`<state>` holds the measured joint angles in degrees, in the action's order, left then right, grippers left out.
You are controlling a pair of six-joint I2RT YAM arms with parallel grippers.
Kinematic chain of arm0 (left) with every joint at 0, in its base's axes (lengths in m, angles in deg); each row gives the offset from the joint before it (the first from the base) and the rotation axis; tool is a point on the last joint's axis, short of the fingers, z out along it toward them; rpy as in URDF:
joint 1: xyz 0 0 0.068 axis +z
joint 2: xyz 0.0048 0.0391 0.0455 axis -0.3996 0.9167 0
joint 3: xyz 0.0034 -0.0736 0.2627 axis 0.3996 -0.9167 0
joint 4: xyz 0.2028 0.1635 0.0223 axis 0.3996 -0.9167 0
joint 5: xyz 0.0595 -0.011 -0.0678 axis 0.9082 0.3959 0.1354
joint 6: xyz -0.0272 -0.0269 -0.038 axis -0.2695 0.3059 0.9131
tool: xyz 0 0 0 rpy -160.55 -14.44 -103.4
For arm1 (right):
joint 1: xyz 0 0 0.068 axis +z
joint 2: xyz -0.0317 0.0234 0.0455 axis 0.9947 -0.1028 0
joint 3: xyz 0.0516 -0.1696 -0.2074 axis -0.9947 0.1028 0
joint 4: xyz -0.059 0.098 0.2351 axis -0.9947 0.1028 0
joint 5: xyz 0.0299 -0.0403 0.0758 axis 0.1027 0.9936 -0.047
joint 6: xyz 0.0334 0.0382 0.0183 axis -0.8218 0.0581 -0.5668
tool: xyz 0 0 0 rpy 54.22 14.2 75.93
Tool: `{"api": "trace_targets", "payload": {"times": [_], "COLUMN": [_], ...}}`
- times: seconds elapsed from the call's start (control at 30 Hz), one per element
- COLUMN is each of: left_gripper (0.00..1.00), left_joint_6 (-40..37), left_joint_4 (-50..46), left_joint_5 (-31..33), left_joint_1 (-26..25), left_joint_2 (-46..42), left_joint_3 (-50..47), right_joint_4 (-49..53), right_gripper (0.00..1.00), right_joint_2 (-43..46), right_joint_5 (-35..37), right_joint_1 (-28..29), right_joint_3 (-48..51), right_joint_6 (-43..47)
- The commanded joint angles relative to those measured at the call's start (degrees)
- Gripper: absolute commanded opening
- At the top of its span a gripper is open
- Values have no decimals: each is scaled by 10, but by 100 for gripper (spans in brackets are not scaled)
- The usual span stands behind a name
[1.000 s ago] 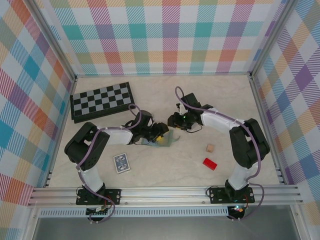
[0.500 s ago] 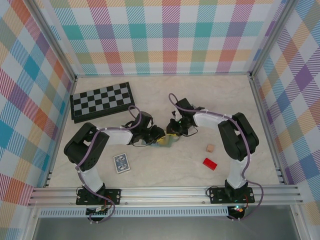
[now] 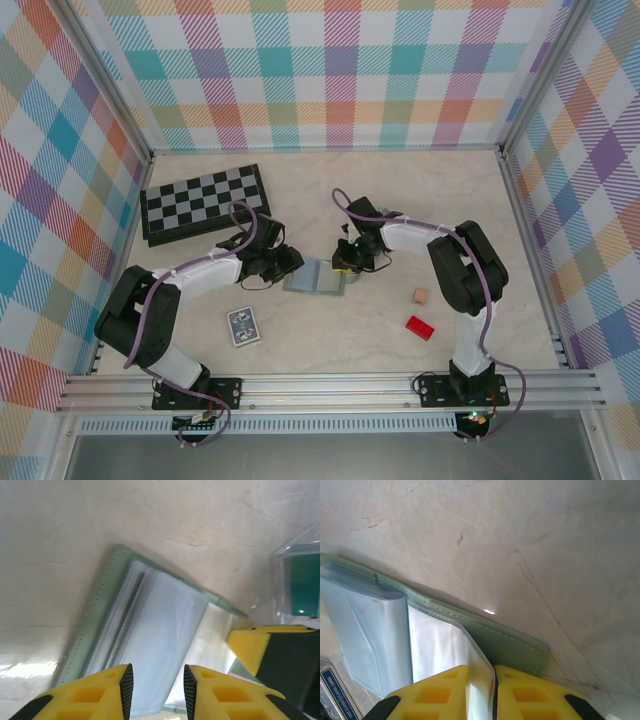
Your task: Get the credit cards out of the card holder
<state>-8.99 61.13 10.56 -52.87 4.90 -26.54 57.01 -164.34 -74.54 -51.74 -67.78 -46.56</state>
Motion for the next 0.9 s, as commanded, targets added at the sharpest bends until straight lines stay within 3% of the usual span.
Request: {"api": "trace_targets", "payload": {"times": [0.0, 0.23, 0.4, 0.53, 0.67, 0.87], "left_gripper": [38, 41, 33, 32, 34, 33], "left_joint_6": [-14, -8, -8, -19, -52, -54], "left_joint_4": [-51, -40, -11, -30, -112, -56], "left_joint_5": [17, -5, -19, 3, 60, -3], "left_joint_1": [3, 3, 3, 3, 3, 2], "left_joint_2": [10, 34, 40, 29, 5, 0], "left_joint_3": [13, 13, 13, 21, 42, 29], "right_joint_4": [14, 17, 17, 18, 19, 20], "right_gripper": [19, 19, 19, 19, 19, 19], "right_joint_2": [-20, -31, -34, -34, -34, -36], "right_joint_5": [5, 2, 0, 0, 0, 0], "right_joint_1": [2, 4, 7, 9, 9, 10], "right_joint_3": [-18, -29, -30, -30, -31, -33], "right_joint_6": [15, 17, 17, 17, 19, 18]}}
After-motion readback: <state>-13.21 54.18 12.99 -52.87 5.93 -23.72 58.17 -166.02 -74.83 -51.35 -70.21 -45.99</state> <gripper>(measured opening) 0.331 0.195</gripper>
